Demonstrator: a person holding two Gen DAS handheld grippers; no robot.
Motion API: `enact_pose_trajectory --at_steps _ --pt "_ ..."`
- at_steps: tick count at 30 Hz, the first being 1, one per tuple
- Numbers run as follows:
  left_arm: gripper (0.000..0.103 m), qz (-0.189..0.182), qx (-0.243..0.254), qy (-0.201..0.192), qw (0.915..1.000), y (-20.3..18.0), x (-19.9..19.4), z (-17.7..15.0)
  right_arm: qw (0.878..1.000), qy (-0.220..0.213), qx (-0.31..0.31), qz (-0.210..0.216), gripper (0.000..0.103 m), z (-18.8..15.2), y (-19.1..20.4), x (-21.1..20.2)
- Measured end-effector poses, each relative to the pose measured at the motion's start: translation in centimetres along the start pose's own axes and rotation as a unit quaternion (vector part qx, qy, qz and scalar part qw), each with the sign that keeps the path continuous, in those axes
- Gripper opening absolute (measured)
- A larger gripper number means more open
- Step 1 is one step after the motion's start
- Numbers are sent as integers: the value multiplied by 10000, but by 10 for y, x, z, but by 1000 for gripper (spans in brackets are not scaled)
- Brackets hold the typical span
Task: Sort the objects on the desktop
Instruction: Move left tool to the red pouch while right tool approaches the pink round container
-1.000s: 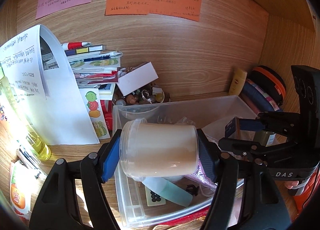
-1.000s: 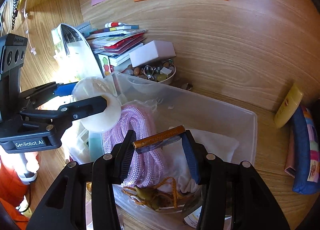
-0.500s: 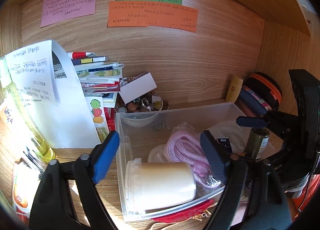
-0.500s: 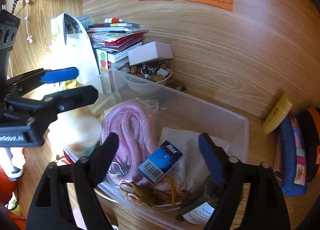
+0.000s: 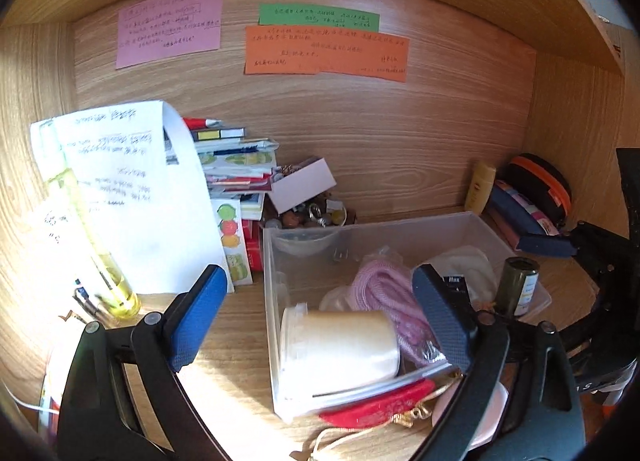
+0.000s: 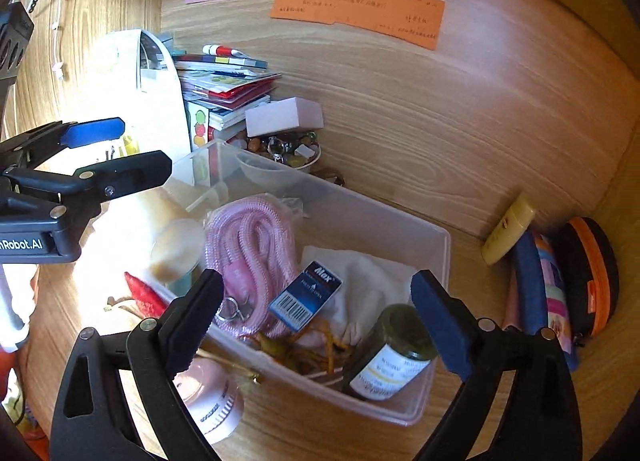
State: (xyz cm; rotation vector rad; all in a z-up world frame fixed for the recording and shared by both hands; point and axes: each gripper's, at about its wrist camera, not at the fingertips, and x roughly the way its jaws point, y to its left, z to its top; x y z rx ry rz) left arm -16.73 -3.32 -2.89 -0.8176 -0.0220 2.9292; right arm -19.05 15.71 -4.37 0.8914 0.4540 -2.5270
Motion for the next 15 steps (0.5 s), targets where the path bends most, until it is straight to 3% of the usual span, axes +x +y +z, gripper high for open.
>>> enact_pose_trajectory --at_steps 15 --pt "99 135 71 -123 9998 11 -50 -30 9998 -129 45 -127 94 -26 29 -43"
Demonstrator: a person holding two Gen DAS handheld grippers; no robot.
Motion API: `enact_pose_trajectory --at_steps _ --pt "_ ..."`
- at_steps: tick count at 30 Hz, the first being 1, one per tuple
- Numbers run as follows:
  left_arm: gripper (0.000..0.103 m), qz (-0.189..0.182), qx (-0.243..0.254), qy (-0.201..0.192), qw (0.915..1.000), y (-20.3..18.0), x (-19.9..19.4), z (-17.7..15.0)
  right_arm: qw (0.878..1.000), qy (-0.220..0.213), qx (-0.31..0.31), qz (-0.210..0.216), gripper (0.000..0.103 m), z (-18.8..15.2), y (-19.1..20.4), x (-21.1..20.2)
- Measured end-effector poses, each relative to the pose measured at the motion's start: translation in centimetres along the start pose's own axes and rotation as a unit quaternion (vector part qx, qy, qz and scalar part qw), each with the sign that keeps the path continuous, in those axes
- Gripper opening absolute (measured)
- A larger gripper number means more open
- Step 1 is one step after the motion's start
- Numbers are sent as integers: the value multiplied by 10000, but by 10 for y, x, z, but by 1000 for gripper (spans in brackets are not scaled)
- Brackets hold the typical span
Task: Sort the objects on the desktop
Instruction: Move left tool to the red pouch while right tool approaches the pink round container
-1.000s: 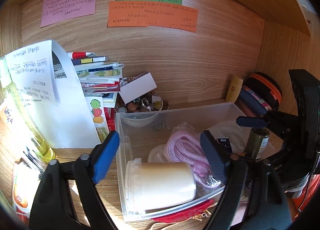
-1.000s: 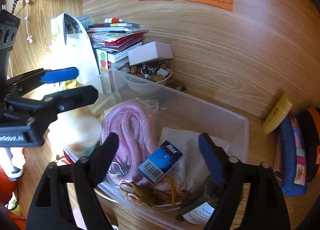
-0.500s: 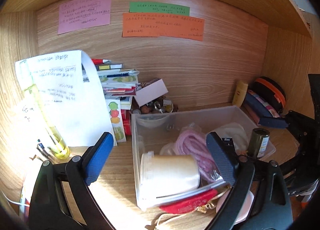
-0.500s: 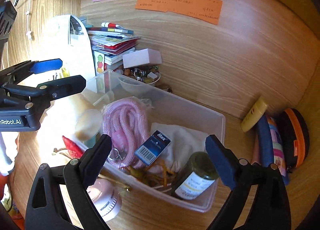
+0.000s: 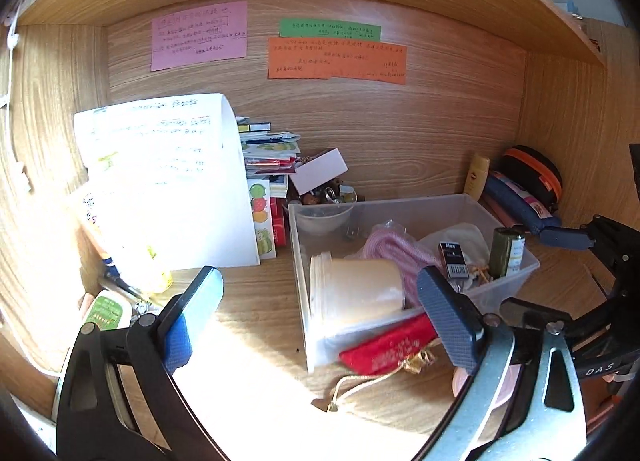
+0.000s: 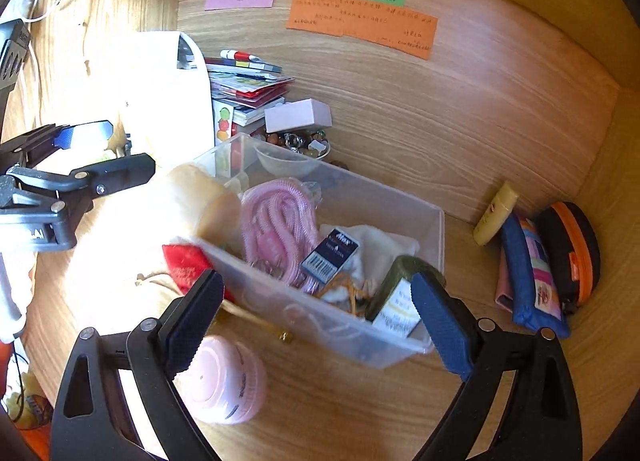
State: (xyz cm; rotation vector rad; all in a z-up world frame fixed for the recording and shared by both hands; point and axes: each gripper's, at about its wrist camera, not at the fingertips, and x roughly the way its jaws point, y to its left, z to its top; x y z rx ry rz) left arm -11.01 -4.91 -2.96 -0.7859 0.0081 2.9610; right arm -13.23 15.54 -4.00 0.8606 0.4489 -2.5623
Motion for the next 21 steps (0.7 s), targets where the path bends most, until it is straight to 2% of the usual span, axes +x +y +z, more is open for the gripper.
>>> enact_pose_trajectory --at_steps 9,13,21 --pt "99 75 203 105 9997 -3 -16 -25 9997 202 -12 128 94 -26 21 -5" --pt "99 47 148 207 9997 -1 -18 -37 9986 372 -101 374 94 -40 32 5" --pt "99 -96 -64 563 9983 11 -12 -51 9960 771 -137 432 94 -51 43 32"
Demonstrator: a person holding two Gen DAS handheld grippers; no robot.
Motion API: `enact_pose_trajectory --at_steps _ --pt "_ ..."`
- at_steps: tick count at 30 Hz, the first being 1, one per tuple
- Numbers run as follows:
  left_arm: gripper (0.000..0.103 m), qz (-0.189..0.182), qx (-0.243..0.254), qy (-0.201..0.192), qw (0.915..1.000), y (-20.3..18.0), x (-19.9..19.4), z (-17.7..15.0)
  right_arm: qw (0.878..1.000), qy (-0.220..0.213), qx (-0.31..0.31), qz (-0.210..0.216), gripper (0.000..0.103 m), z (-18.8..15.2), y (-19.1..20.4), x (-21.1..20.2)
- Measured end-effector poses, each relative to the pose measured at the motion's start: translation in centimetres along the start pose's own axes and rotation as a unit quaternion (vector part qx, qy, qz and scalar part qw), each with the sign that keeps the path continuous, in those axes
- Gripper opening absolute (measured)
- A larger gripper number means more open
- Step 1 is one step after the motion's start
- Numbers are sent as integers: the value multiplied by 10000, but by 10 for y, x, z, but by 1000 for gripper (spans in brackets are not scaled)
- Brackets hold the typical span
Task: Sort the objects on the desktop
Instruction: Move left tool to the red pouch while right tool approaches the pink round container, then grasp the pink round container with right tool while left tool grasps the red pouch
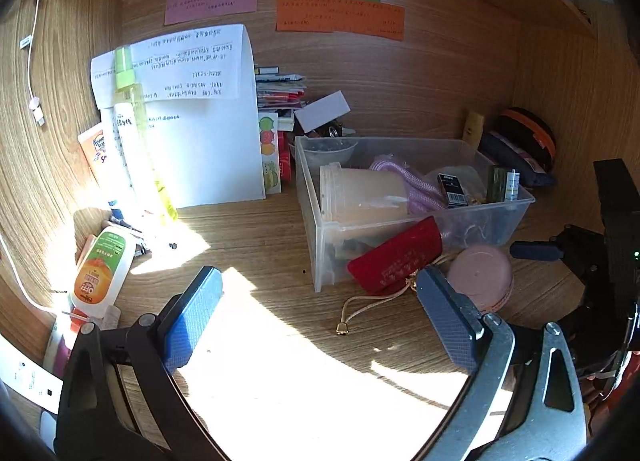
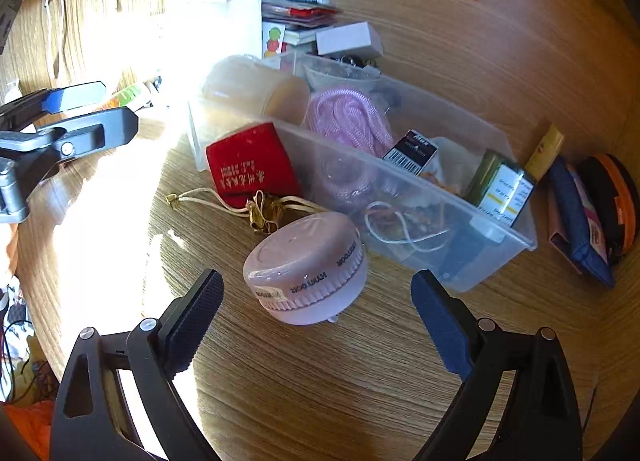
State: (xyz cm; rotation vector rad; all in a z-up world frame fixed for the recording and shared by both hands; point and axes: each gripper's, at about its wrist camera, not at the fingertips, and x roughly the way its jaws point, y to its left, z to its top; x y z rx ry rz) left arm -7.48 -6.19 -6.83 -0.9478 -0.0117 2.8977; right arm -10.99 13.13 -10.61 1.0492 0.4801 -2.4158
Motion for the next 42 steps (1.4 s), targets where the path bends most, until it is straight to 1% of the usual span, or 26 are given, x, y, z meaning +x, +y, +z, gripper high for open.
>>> enact_pose_trajectory --at_steps 3,6,9,11,12,13,14,16,18,23,27,29,32,35,38,40,41,42 --pt "99 -182 -95 258 9995 0 11 -5 10000 92 -38 10 94 -1 2 9" --pt "99 -220 -106 462 9986 -4 24 -9 9997 186 -99 89 94 -1 3 18" --pt "99 -296 -104 609 9976 -10 34 -10 9998 126 -145 101 91 -3 4 19" --pt "99 -350 -83 686 9970 -16 40 -9 9997 55 -133 195 75 -3 1 17" --pt "99 -371 -65 719 9967 -19 42 -9 9995 49 -118 298 71 -3 -1 15" --pt "99 -405 -52 754 9963 -21 45 -7 9992 39 -99 373 63 -3 -2 14" --pt "99 -481 -60 800 9956 -24 47 -6 9993 32 -82 372 61 -4 -4 13" --pt "99 -696 -100 920 9933 -29 53 -3 9996 10 -48 286 61 -7 -8 12" --pt "99 -784 -112 993 9919 -35 59 0 9994 -23 28 350 61 -9 -15 9" --pt "99 -743 -187 1260 9891 -48 80 3 9982 -240 230 508 61 -11 -35 -10" --pt "99 -643 -182 1489 9866 -57 97 4 9977 -418 266 464 61 -17 -48 -24" --pt "99 -643 -310 1550 9853 -58 102 5 9972 -481 300 479 61 -20 -54 -29" --pt "99 -913 -638 1666 9797 -56 107 8 9962 -541 380 571 61 -25 -63 -35" --pt "99 -1047 -851 1634 9773 -56 109 10 9958 -564 387 601 61 -27 -66 -37" --pt "99 -1153 -896 1592 9764 -57 109 9 9956 -577 382 637 61 -26 -68 -36" --pt "98 -1177 -814 1566 9772 -60 108 8 9951 -583 399 685 61 -25 -68 -36" --pt "97 -1166 -787 1545 9779 -61 107 7 9950 -582 406 704 61 -25 -67 -36" --pt "93 -1165 -767 1532 9783 -62 107 6 9950 -579 407 709 61 -24 -67 -35"
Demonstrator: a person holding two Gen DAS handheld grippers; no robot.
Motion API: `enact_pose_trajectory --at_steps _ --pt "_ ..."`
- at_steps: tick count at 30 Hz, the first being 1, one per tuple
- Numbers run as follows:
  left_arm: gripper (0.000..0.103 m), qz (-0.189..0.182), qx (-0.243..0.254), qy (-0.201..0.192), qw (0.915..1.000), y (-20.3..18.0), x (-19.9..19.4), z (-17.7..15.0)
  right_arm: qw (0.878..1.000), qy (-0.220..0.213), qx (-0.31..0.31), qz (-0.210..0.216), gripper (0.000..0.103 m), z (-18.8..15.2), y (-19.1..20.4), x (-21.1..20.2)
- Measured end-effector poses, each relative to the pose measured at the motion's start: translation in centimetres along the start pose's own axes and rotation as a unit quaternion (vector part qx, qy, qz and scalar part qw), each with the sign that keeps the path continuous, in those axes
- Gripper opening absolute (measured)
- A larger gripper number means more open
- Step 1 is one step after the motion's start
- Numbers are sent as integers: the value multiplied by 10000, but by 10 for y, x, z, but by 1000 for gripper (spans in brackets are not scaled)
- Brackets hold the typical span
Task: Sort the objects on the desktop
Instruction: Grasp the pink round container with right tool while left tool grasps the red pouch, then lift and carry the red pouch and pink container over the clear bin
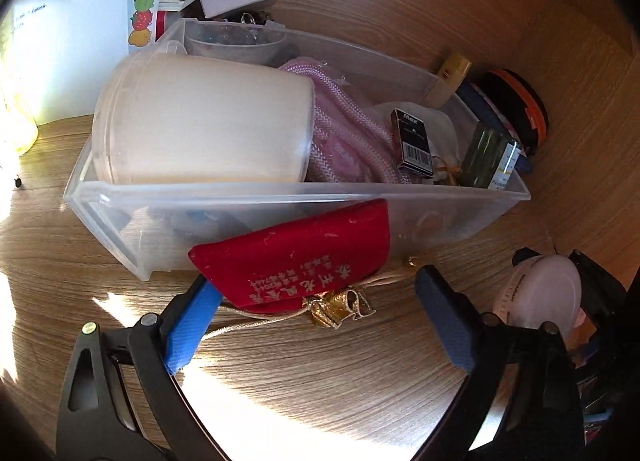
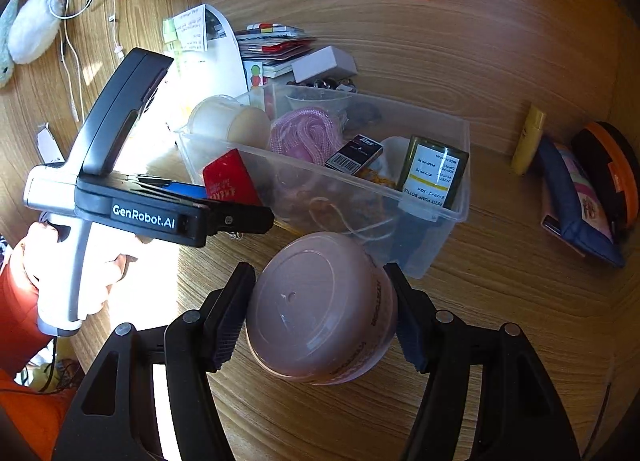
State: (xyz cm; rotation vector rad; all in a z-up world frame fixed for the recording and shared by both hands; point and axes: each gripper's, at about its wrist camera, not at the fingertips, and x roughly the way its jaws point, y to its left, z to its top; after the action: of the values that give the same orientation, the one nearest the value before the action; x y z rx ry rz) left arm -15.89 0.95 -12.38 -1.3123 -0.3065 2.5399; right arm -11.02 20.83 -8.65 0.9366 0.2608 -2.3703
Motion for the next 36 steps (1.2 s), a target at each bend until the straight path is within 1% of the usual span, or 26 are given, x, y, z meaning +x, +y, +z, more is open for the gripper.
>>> enact_pose_trajectory --at_steps 1,2,3,4,6,9,13,15,19,20,22,25,26,27,30,34,36 --pt "90 -17 12 12 10000 0 0 -1 10000 5 2 -4 61 0 1 0" --pt "83 -5 14 8 10000 -1 0 -2 10000 18 1 -1 61 0 1 1" --pt "73 115 20 -27 9999 -1 0 -3 10000 50 -7 11 61 0 2 2" --pt "68 234 75 -76 9997 -2 0 -4 10000 81 -8 16 61 -1 2 3" --pt "54 411 246 -133 9988 -5 0 -8 9999 123 32 18 61 -1 3 5" --pt "43 376 336 -162 9986 -7 -2 -13 9998 165 96 13 61 -2 2 9" --pt "36 383 432 -302 9979 -10 -9 -19 9998 156 84 -20 61 -2 4 7" --pt "27 348 499 -363 9975 -14 -14 -21 9999 147 39 -28 61 -2 6 6" --pt "24 215 543 -495 9971 -18 -26 -30 9999 92 -7 -66 61 -1 9 2" --pt "24 192 561 -553 9967 -9 -42 -35 9999 78 1 -74 61 0 10 1" --pt "24 188 603 -674 9957 -12 -52 -39 10000 50 38 -63 61 1 10 0" --pt "24 138 626 -817 9946 -13 -58 -35 9999 17 83 -73 61 2 11 -2" --pt "24 150 635 -872 9940 -14 -63 -34 9999 2 91 -78 61 2 11 -2" --pt "24 173 653 -942 9933 -5 -72 -36 9999 -19 93 -82 61 3 12 -4" --pt "24 195 664 -1114 9914 -6 -76 -30 9998 -103 140 -23 61 6 13 -8" --pt "24 329 743 -1349 9875 -10 -90 -33 9995 -237 208 46 61 10 18 -14" --pt "24 308 759 -1442 9862 -11 -98 -33 9993 -290 212 76 61 13 21 -16"
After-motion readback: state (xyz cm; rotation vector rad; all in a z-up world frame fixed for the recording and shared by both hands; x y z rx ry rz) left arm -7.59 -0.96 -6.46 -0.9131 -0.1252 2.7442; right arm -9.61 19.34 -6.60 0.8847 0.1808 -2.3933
